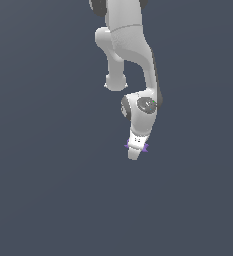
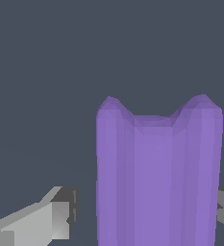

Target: Pick up the object and move it to a goal position.

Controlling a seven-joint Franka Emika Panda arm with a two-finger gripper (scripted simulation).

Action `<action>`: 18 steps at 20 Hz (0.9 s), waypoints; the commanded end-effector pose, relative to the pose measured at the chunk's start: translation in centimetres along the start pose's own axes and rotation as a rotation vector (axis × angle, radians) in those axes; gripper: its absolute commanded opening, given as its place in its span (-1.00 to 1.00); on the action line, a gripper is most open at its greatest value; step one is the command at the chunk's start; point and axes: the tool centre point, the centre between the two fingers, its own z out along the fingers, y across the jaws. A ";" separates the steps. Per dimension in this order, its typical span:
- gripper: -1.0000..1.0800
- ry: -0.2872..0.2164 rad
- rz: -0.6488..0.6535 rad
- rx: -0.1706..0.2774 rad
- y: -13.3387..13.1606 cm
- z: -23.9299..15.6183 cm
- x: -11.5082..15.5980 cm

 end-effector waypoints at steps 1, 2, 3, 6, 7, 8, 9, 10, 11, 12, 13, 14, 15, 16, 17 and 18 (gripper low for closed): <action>0.92 0.001 0.000 -0.001 0.1 0.4 0.0; 0.92 0.001 0.000 -0.001 0.1 0.4 0.0; -1.00 0.001 0.000 -0.001 0.1 0.4 0.0; -1.00 0.001 0.000 -0.001 0.1 0.4 0.0; -1.00 0.001 0.000 -0.001 0.1 0.4 0.0; -1.00 0.001 0.000 -0.001 0.1 0.4 0.0; -1.00 0.001 0.000 -0.001 0.1 0.4 0.0; -1.00 0.001 0.000 -0.001 0.1 0.4 0.0; -1.00 0.001 0.000 -0.001 0.1 0.4 0.0; -1.00 0.001 0.000 -0.001 0.1 0.4 0.0; -1.00 0.001 0.000 -0.002 0.1 0.3 0.0; -1.00 0.001 0.000 -0.002 0.1 0.3 0.0; -1.00 0.001 0.000 -0.002 0.2 0.2 0.1; -1.00 0.001 0.000 -0.002 0.2 0.1 0.1; -1.00 0.001 0.000 -0.002 0.3 -0.1 0.2; -1.00 0.001 0.000 -0.002 0.4 -0.3 0.2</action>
